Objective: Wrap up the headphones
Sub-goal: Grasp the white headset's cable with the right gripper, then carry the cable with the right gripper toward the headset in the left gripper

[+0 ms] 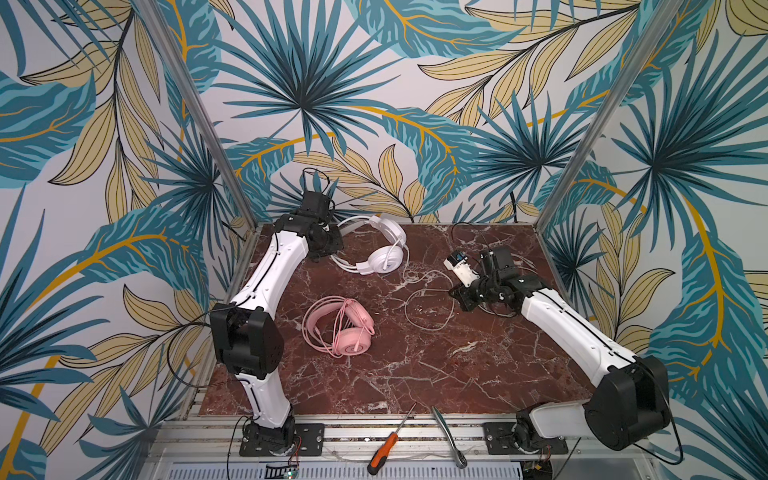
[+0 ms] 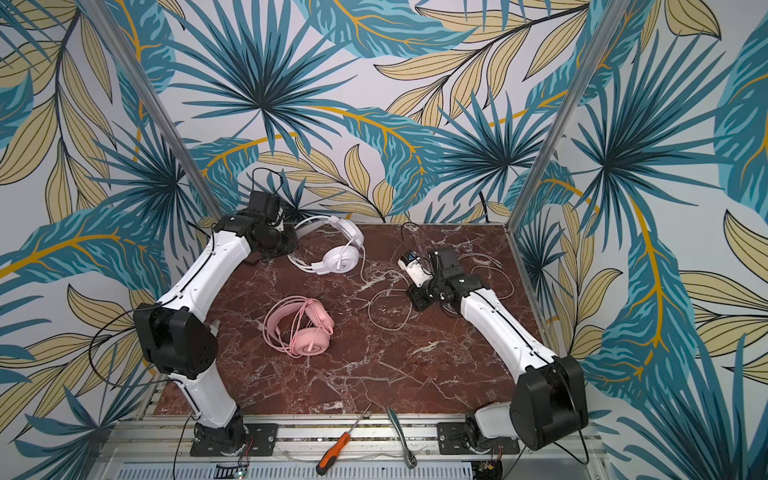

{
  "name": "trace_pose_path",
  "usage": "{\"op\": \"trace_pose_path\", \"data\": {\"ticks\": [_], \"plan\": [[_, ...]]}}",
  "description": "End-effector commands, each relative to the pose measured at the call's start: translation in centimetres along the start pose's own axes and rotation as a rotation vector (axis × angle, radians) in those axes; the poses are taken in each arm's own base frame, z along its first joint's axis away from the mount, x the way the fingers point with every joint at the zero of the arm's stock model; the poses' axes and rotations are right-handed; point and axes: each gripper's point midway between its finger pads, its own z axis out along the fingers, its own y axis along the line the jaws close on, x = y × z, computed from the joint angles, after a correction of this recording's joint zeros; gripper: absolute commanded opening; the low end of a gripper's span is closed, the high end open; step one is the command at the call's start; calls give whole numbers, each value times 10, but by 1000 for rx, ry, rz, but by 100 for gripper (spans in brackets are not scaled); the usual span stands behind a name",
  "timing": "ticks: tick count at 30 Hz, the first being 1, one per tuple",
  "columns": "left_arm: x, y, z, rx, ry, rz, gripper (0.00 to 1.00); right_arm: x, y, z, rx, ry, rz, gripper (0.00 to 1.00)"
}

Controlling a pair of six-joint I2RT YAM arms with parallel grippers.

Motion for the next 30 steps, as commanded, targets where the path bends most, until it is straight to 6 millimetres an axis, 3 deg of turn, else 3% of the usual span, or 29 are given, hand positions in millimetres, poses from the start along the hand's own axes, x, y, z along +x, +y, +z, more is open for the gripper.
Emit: {"op": "trace_pose_path", "data": {"ticks": [1,7,16,24,30], "plan": [[-15,-4,-3,17,-42,-37,0,-6,29,-20,-97,-2,-125,0],[-11,0,7,-4,-23,-51,0,-28,61,-31,-192,17,-244,0],[-1,12,18,-54,0,-53,0,-55,95,-29,-300,45,-354,0],[9,18,24,-86,17,-23,0,-90,99,-32,-334,23,-263,0],[15,12,26,-90,26,14,0,-105,97,-29,-336,29,-218,0]]}}
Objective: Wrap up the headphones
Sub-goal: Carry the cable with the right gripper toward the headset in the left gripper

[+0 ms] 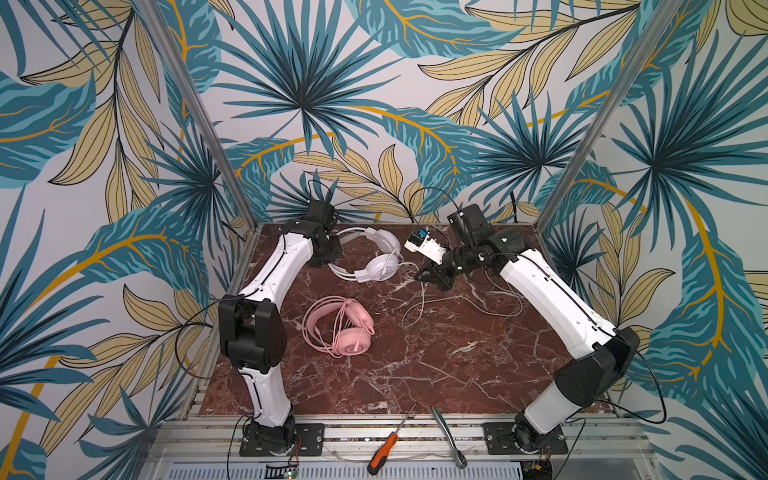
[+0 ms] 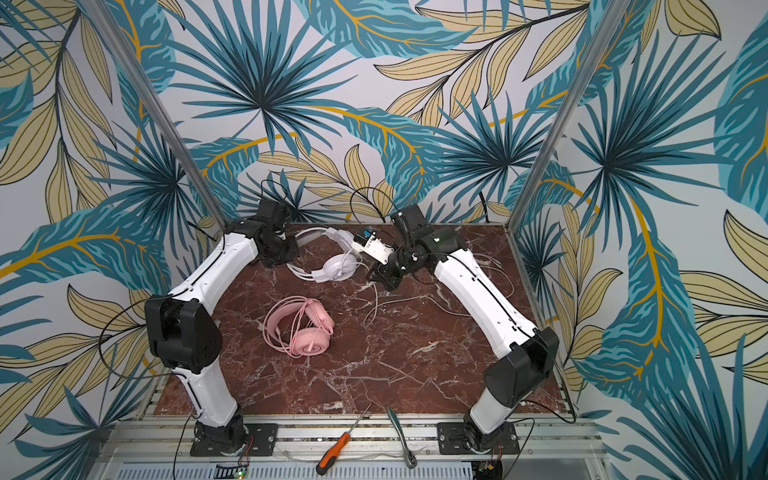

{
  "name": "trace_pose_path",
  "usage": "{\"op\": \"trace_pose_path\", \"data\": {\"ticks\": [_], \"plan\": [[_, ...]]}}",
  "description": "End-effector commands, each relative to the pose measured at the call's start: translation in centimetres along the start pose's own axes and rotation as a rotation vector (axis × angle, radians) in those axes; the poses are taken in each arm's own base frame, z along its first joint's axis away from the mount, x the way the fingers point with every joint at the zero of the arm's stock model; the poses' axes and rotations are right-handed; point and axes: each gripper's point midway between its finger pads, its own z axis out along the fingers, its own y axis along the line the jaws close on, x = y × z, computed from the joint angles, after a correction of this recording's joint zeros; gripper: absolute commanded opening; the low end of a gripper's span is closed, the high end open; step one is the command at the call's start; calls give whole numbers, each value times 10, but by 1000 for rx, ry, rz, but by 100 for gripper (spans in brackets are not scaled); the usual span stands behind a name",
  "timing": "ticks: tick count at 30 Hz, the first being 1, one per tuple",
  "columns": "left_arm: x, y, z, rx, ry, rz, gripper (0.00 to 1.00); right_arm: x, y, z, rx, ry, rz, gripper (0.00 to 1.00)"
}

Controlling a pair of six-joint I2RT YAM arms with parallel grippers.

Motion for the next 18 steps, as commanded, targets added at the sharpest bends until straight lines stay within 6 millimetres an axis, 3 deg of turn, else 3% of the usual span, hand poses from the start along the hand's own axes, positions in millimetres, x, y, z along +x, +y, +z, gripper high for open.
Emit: {"op": "trace_pose_path", "data": {"ticks": [1,6,12,18], "plan": [[-5,-11,-7,27,-34,31,0,4,2,6,-31,38,70,0],[-7,-16,-12,46,-42,64,0,1,-7,9,-4,58,102,0],[-6,-16,-13,41,-42,66,0,5,8,14,-55,102,60,0],[-5,-21,-11,60,-33,71,0,17,8,33,-48,194,79,0]]}}
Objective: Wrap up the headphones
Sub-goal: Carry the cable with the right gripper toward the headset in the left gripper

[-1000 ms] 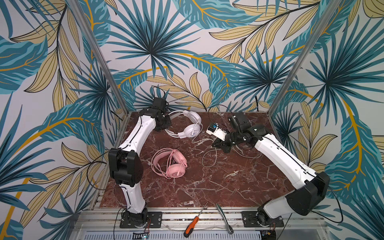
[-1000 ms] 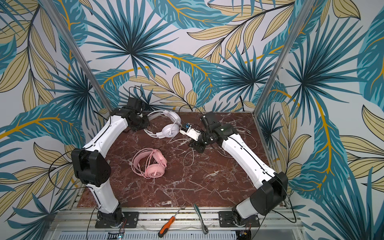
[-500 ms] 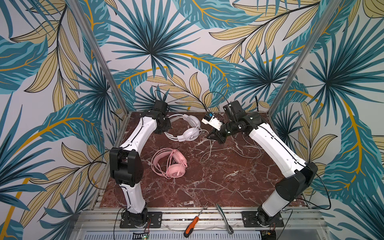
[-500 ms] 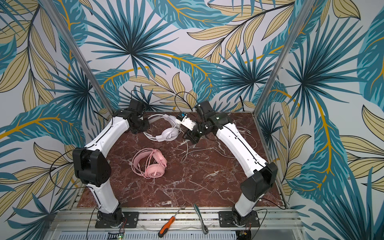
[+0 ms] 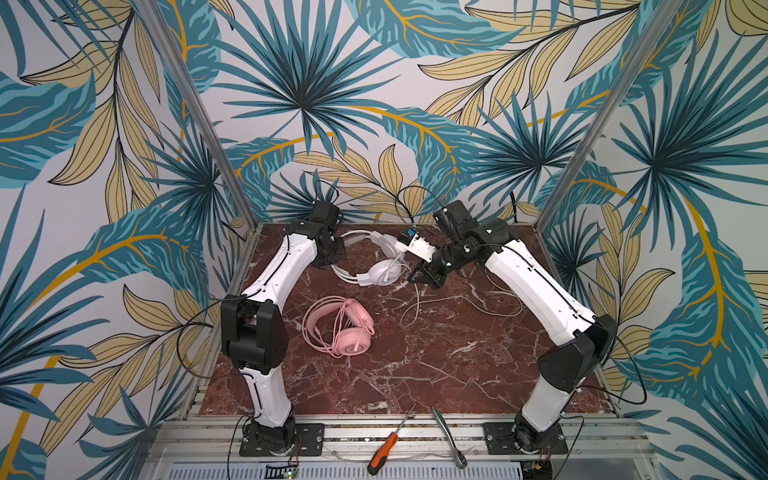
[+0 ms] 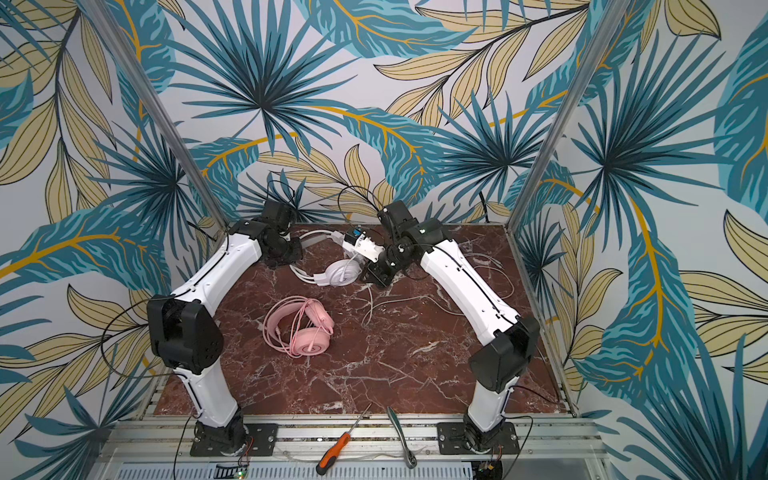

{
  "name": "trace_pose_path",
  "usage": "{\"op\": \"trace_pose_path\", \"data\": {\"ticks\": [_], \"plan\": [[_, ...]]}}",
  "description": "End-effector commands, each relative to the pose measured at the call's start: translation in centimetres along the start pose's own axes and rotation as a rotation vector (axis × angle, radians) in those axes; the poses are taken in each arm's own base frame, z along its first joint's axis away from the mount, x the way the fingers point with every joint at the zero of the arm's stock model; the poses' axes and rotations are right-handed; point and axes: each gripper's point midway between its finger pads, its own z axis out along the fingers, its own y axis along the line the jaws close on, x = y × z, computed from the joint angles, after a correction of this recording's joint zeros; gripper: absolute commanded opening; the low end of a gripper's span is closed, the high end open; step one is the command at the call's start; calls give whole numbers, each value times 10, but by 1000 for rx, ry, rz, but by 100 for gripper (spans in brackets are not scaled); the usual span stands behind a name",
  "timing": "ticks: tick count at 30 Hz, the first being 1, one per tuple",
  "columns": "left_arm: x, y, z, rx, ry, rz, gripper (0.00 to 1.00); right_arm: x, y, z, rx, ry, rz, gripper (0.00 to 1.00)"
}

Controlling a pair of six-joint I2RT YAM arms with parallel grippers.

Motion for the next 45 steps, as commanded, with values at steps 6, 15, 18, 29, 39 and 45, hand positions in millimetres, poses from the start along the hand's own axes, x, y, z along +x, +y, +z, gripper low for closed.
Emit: {"op": "trace_pose_path", "data": {"ticks": [6,15,18,29,39,45], "plan": [[-6,-9,-9,40,-31,18,0,0,-20,15,68,49,98,0],[0,-7,-9,-15,-41,82,0,-21,-41,10,127,-5,175,0],[2,-7,-8,-26,-40,108,0,-22,-49,5,160,-9,186,0],[6,-8,-9,-34,-39,163,0,-1,-86,-11,312,64,214,0],[14,-25,-9,-5,-29,251,0,-10,-109,-18,372,20,282,0],[15,-31,-7,2,-26,256,0,-21,-93,-13,275,6,240,0]]}}
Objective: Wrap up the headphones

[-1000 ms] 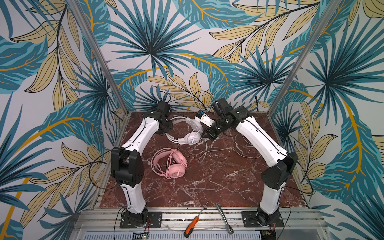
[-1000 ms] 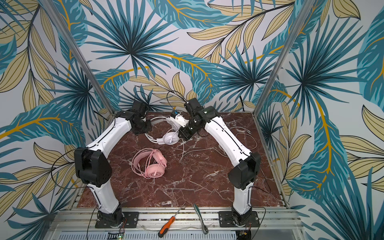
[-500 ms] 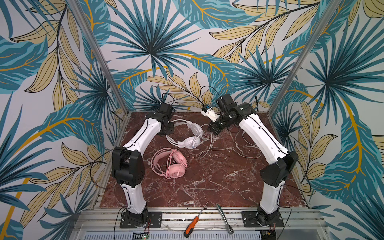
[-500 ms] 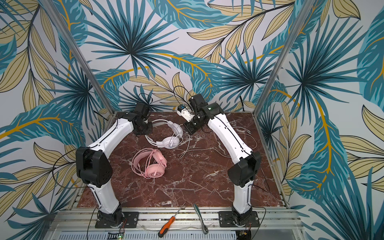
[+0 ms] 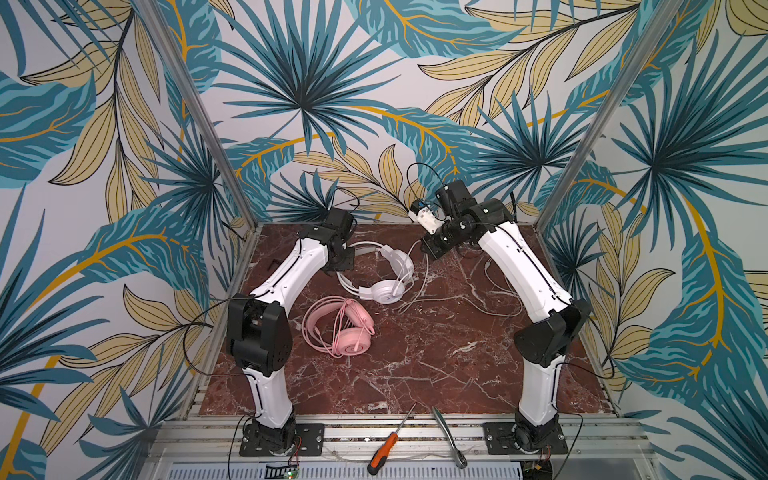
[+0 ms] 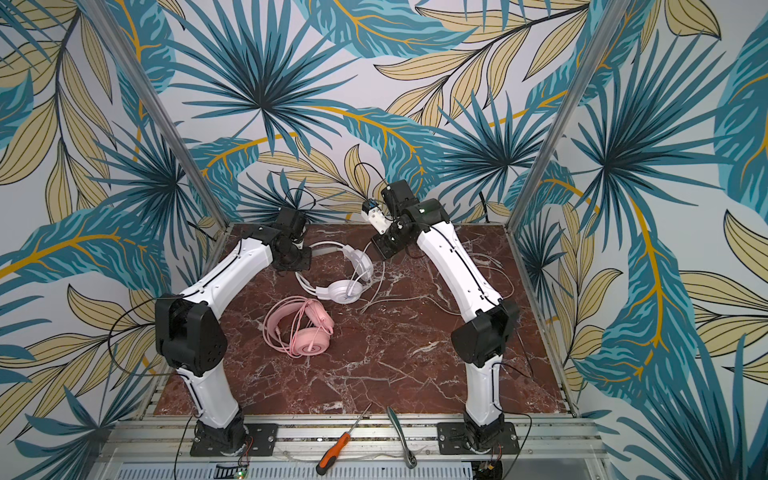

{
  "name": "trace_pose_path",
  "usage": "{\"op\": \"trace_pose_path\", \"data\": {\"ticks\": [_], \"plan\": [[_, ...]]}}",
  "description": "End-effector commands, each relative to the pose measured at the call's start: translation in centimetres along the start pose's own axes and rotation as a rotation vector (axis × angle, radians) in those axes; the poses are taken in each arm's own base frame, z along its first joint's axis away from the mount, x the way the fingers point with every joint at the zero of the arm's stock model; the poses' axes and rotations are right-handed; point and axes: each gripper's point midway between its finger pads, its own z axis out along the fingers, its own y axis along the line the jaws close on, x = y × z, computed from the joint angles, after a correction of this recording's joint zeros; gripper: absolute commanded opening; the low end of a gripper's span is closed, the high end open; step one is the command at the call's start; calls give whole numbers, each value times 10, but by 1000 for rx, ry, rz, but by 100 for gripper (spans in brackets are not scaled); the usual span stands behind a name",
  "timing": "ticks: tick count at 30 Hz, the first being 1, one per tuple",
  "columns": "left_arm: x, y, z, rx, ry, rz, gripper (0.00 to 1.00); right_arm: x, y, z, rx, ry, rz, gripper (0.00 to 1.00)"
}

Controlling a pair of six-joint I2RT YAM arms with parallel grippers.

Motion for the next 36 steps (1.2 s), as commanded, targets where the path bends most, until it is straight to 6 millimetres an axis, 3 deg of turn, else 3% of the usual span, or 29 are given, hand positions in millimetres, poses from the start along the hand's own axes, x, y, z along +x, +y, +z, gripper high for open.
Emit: {"op": "trace_pose_path", "data": {"ticks": [1,6,11,18,23,33,36], "plan": [[-13,-9,-15,43,-53,-2,0,2,22,2,-97,14,-43,0],[-21,-18,-16,78,-63,-27,0,21,54,10,-179,105,-143,0],[-23,-22,-18,84,-68,-14,0,26,50,22,-153,142,-66,0],[-17,-23,-18,75,-57,11,0,11,26,31,-33,104,98,0],[-14,-21,-20,66,-58,27,0,9,0,22,48,77,181,0],[-11,-21,-18,70,-47,52,0,24,-36,4,153,93,127,0],[-9,-32,-20,132,-39,70,0,30,-41,3,183,120,95,0]]}}
